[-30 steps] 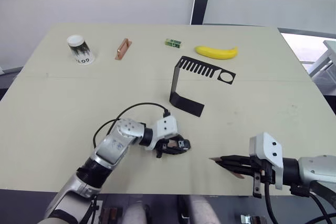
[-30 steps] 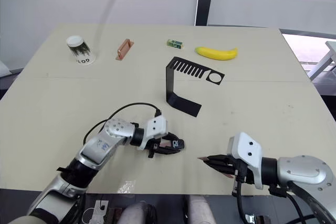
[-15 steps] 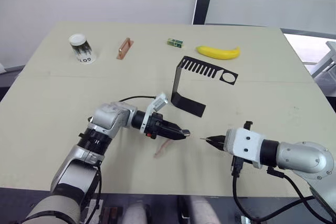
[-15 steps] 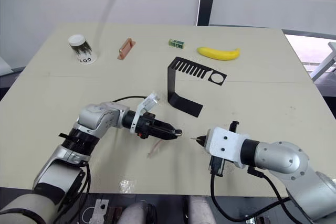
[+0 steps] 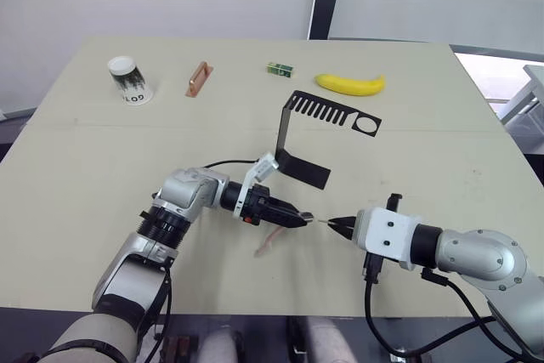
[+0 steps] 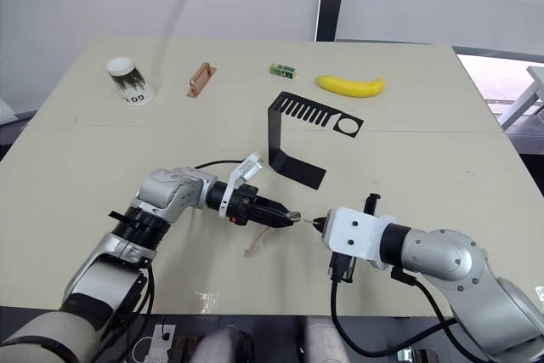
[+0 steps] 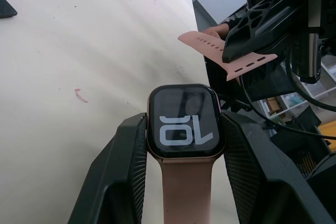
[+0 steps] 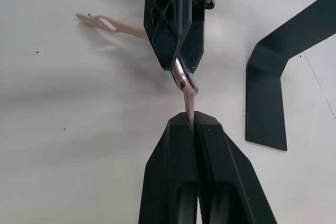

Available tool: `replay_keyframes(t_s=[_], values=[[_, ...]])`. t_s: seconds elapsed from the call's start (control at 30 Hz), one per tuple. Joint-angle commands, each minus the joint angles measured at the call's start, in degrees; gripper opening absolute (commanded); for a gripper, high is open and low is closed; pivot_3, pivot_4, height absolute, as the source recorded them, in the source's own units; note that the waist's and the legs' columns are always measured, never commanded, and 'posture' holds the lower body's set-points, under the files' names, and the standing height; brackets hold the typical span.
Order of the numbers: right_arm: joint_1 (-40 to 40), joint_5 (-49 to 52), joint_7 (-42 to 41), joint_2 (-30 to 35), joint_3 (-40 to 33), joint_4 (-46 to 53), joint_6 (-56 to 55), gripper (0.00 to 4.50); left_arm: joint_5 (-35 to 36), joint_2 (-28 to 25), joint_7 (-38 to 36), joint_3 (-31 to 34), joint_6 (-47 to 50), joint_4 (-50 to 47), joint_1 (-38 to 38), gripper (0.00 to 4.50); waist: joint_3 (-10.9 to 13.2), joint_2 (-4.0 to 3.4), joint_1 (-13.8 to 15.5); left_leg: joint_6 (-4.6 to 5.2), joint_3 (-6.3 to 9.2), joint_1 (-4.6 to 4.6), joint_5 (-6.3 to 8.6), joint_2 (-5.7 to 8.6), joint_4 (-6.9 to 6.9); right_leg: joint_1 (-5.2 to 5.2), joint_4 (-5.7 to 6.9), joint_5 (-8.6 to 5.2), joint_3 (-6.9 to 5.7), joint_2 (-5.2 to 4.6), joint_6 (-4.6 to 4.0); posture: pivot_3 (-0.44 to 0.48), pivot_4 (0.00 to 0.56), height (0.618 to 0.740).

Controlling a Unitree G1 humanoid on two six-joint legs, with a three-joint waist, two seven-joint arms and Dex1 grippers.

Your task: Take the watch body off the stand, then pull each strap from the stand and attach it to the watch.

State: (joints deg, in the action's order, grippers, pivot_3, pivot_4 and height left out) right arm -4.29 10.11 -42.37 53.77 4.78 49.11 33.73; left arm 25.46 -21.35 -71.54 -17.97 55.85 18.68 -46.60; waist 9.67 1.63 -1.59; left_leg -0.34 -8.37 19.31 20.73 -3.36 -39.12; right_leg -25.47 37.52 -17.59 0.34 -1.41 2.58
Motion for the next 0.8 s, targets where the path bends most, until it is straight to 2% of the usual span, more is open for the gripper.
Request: replay_keyframes(t_s=[0.03, 0.8], values=[[-0.98, -0.95, 0.36, -0.37, -0.04, 1.30, -0.53, 0.00, 0.90, 0.01, -0.03, 1.19, 0.24, -1.45, -0.86, 1.60, 0.00, 0.00, 0.01, 0.00, 0.00, 0.00, 0.00, 0.00, 0.00, 0.00, 0.00, 0.00, 0.00, 0.00, 0.00, 0.000, 0.150, 0.740], [-2.05, -4.96, 0.72, -1.73, 2.10, 0.09, -1.53, 0.00, 1.70, 1.32, 1.76, 3.39, 2.30, -1.41, -1.00, 1.60, 0.00, 0.00, 0.03, 0.00, 0.00, -0.01, 0.00, 0.00, 0.00, -0.01, 0.02, 0.00, 0.00, 0.00, 0.00, 0.000, 0.150, 0.740]])
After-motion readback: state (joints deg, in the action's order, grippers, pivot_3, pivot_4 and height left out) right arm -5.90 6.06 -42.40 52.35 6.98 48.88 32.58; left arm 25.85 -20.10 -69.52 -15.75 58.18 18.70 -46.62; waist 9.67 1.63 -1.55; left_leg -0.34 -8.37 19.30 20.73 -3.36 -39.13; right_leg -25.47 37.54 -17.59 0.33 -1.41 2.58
